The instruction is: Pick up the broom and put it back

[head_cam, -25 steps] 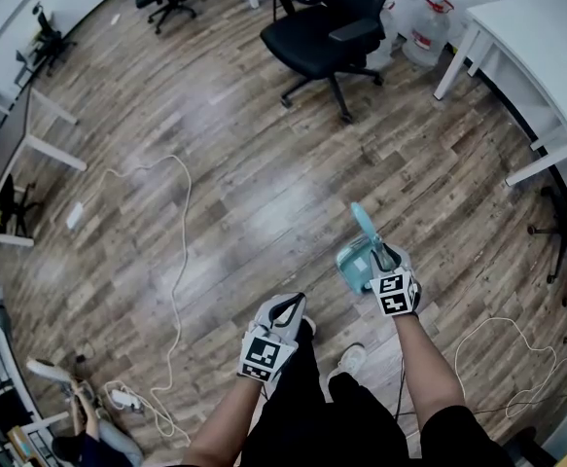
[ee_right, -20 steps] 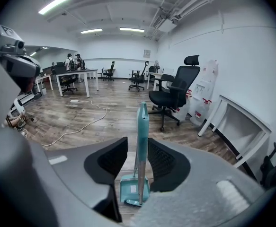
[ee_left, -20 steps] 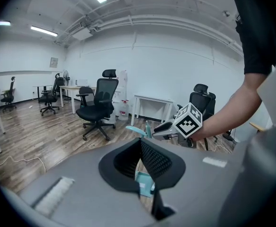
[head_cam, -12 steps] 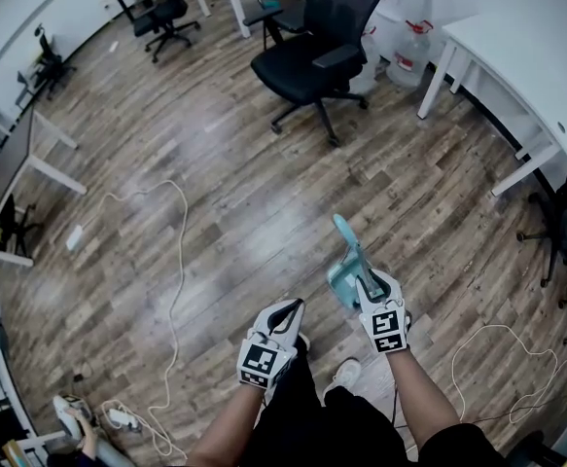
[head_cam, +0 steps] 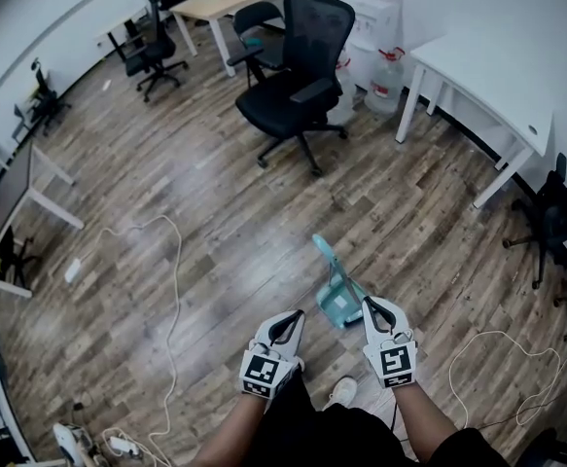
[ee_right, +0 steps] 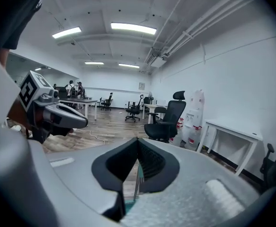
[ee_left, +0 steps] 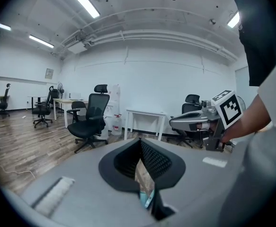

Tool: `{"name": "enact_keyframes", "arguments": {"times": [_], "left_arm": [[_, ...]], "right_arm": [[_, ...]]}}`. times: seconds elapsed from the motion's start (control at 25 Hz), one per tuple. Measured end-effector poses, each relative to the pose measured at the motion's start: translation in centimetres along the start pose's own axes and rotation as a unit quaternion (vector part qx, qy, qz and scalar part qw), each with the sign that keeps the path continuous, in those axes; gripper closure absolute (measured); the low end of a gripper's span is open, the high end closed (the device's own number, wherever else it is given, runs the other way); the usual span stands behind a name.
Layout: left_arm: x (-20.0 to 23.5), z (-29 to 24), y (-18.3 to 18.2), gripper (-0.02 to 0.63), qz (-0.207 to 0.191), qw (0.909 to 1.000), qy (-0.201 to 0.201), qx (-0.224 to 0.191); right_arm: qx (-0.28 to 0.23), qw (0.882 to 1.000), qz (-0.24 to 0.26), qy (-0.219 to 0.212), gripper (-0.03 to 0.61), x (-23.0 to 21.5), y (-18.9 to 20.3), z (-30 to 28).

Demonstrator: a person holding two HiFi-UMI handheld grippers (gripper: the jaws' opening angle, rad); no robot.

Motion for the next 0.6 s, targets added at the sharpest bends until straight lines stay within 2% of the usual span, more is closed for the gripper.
{"name": "enact_keyframes", "arguments": {"times": [0.36,0.6], "left_arm": [[-3.2,-0.1,-2.2,0.594,-0.016,0.9992,0.016,-0.033],[-5.7,0.4,-3.4,0.594,-0.027,0.9976,0.028,-0.058]], "right_arm": [[-0.018,1.000,-0.003,0.020,0.577,-1.4,-1.6,4.6],[-0.044,0.999,0.027,0.000,0.578,-1.3,-3.2,6.7]]}}
Point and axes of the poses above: the fingertips, and each gripper's own axes: z backward along the fingers, x to its left, y out of its underside, the point moved 9 cm from there along z, backward along the fingers, and after that the axes turned 8 degrees about z, right-handed, at the moved point
